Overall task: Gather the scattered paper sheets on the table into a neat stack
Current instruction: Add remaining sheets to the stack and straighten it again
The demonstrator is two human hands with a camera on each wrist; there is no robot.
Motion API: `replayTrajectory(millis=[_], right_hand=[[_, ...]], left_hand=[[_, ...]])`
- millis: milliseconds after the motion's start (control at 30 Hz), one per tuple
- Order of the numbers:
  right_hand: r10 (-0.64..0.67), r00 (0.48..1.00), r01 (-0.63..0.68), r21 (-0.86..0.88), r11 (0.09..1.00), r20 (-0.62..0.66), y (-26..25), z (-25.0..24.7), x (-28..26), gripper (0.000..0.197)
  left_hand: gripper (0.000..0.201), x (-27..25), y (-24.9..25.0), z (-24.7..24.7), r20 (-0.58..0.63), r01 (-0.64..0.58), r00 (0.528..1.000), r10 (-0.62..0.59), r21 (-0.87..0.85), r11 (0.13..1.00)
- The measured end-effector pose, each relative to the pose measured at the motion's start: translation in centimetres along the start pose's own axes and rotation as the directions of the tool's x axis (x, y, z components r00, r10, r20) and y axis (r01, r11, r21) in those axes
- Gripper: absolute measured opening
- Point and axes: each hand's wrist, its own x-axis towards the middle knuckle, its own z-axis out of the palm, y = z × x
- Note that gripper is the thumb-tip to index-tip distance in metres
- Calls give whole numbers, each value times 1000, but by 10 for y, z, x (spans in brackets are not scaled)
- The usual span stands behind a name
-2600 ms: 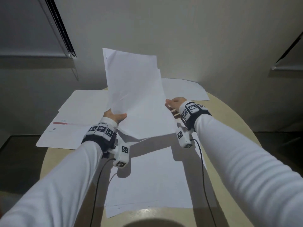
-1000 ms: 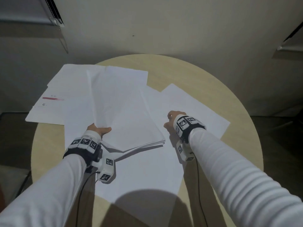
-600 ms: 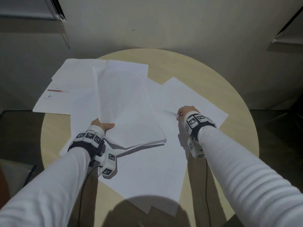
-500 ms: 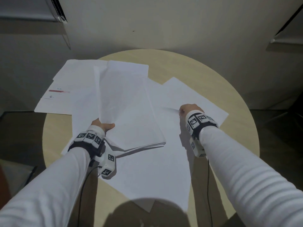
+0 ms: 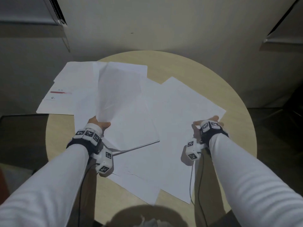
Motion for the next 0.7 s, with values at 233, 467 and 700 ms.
replayTrajectory(millis=[233,467,700], right_hand=[[138,986,-166,525,835,92,1,29,-19,74],[-4,992,-43,365,930,126,-21,33,-32,44],[-24,986,82,351,933,-166,-25,5,-20,33]], left_hand=[[40,-10,-7,17,31,76,996,-80,108,991],[67,-11,-14,24,47,108,993,-108,13,994],[42,-13,-12,23,41,74,996,-77,77,994]])
